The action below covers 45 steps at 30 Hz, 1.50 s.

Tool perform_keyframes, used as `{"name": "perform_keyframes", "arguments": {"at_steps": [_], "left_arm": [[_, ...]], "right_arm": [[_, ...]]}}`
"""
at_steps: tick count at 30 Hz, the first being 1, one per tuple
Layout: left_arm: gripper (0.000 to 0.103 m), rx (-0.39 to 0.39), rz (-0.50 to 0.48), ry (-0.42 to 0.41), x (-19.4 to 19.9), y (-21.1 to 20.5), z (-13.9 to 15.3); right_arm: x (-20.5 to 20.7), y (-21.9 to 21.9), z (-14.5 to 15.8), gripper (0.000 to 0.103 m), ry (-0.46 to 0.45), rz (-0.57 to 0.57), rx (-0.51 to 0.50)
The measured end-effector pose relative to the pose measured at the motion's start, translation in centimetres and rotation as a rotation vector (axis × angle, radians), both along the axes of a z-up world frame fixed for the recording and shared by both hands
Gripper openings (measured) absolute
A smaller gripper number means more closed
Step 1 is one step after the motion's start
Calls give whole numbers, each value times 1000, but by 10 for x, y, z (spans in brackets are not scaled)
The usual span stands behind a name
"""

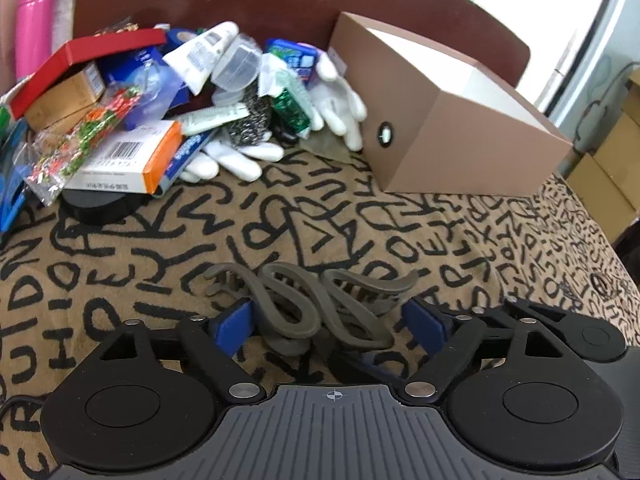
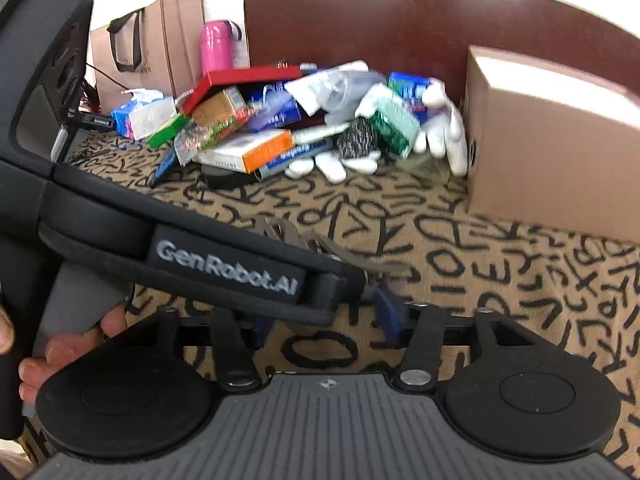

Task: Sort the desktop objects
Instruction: 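Lift the grey claw clips with the left tool away from the pile, then carry the grey claw clips over the tan box with the left tool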

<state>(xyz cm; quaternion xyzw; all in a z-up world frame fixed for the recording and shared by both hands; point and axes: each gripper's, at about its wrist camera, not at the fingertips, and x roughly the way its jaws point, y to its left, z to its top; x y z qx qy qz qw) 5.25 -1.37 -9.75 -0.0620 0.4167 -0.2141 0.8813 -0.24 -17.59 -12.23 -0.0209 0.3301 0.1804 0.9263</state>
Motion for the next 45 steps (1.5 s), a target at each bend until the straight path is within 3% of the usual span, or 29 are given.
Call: {"name": "perform_keyframes", "arguments": {"at_steps": [14, 17, 22, 28, 34, 45], "left_arm": [[87, 31, 5, 9, 7, -5, -1], [84, 41, 3, 6, 8, -6, 0], [75, 43, -5, 10, 8, -12, 2], [74, 29, -43, -3, 8, -29, 14], [70, 15, -105, -78, 12, -59, 44], [69, -59, -211, -264, 56, -129, 123]], "right_arm": [[3, 5, -1, 56, 3, 10, 34], [5, 6, -1, 48, -4, -5, 18], [5, 0, 0, 47, -3, -14, 20], [2, -14, 6, 45, -25, -51, 29], [1, -37, 28, 44, -107, -106, 17], [32, -92, 103, 44, -323, -210, -37]]}}
